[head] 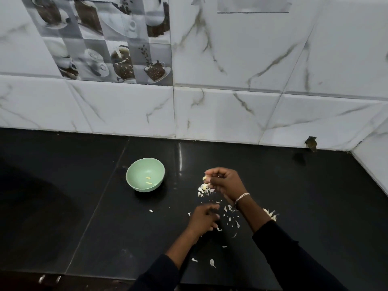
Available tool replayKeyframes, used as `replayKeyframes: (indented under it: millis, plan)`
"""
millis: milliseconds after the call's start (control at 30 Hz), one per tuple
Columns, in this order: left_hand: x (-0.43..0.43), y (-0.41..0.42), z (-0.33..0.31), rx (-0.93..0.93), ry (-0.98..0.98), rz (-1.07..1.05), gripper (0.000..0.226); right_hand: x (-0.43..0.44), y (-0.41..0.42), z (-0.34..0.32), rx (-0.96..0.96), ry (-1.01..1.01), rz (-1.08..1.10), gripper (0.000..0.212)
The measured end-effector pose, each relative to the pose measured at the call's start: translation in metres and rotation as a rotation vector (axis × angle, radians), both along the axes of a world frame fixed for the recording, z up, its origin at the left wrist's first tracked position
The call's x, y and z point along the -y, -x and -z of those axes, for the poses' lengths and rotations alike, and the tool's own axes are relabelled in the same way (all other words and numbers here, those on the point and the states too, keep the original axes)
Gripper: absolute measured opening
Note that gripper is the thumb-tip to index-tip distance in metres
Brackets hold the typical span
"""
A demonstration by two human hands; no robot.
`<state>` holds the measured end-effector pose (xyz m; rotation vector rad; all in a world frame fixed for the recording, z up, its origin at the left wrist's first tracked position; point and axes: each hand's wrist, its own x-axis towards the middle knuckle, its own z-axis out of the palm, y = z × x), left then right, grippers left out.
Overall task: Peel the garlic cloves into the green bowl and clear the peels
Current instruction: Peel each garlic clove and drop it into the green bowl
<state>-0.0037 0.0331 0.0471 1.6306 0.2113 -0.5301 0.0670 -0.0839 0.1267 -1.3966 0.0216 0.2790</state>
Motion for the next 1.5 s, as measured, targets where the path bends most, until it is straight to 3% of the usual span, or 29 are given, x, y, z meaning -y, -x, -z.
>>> replayKeyframes:
  millis: [133, 267, 433, 533, 767, 967, 1100, 1267, 1400, 1500]
  plan:
    - [-0.004, 0.005, -0.003, -0.01, -0.017, 0.051, 0.031, -0.06, -0.027, -0.008, -0.012, 0.042, -0.109, 0.021]
    - [-0.019, 0.002, -0.013, -0.021, 0.067, -0.108, 0.019, -0.129, -0.048, -0.003, 0.016, 0.161, -0.22, 0.021]
    - [-0.043, -0.005, -0.025, -0.088, 0.391, -0.436, 0.022, -0.186, -0.067, 0.009, 0.088, 0.401, -0.285, 0.023]
    - [-0.064, -0.01, -0.027, -0.102, 0.492, -0.534, 0.024, -0.207, -0.074, 0.016, 0.104, 0.502, -0.314, 0.027]
    - [-0.104, -0.015, -0.016, -0.092, 0.475, -0.738, 0.015, -0.225, -0.09, 0.033, 0.098, 0.69, -0.319, 0.032]
    - [-0.126, -0.021, -0.012, 0.004, 0.468, -0.892, 0.01, -0.221, -0.095, 0.038, 0.07, 0.684, -0.301, 0.033]
    - [-0.129, -0.023, -0.011, 0.033, 0.459, -0.892, 0.009, -0.205, -0.089, 0.03, 0.094, 0.599, -0.291, 0.014]
    - [-0.123, -0.024, -0.002, 0.044, 0.42, -0.845, 0.008, -0.119, -0.057, 0.011, 0.139, 0.455, -0.201, 0.011]
    - [-0.088, -0.025, 0.003, 0.068, 0.294, -0.687, 0.007, 0.007, -0.018, 0.025, 0.071, 0.585, -0.055, 0.01]
    - [-0.048, -0.025, 0.008, 0.143, 0.129, -0.503, 0.01, 0.088, 0.015, 0.042, -0.046, 0.684, 0.083, 0.024]
